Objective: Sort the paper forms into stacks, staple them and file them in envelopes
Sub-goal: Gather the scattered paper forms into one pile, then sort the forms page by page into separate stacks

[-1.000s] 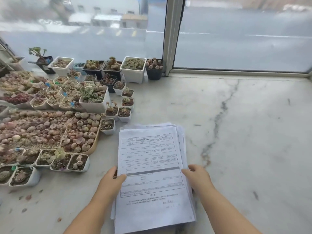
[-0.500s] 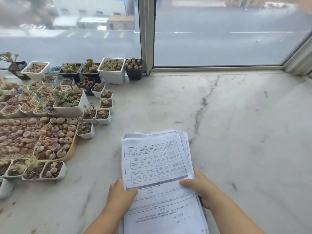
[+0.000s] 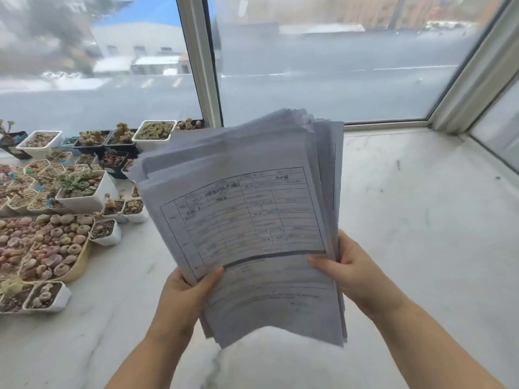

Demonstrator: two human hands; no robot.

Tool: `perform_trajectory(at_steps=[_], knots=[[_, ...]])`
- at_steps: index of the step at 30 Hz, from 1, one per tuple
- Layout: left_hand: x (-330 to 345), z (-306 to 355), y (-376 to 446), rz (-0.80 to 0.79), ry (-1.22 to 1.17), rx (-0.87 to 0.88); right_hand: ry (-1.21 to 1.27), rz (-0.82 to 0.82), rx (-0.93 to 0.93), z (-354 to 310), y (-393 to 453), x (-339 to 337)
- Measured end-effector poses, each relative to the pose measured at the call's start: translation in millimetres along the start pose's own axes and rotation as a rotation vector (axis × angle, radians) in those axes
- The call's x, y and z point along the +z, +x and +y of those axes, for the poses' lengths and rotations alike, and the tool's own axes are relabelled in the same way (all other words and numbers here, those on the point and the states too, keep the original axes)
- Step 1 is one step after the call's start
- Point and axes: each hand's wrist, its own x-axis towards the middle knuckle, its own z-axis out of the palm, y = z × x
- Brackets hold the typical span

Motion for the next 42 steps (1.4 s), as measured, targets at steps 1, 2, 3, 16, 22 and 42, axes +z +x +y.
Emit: perform_trajectory(at_steps=[1, 2, 3, 16, 22, 42], knots=[[9, 6, -1, 0.008, 0.0, 0.06, -0.011, 0.018, -0.042, -6, 0, -1], [18, 11, -3, 0.019, 0.005, 0.113, -0.015, 0.035, -0.079, -8, -1, -2], [24, 15, -6, 0.03, 0.011, 0.161, -0.02, 0.045, -0.114, -9, -2, -3], [34, -33, -5, 0.225, 0.368, 0.284, -0.083, 0.342, -0.084, 61, -2, 0], [27, -17, 2, 0.194, 0.601, 0.312, -0.161, 0.383, -0.004, 39, 16, 4], [-4, -134, -88, -0.246, 1.028, 0.391, -0.696, 0.17, 0.47, 145, -59, 11]])
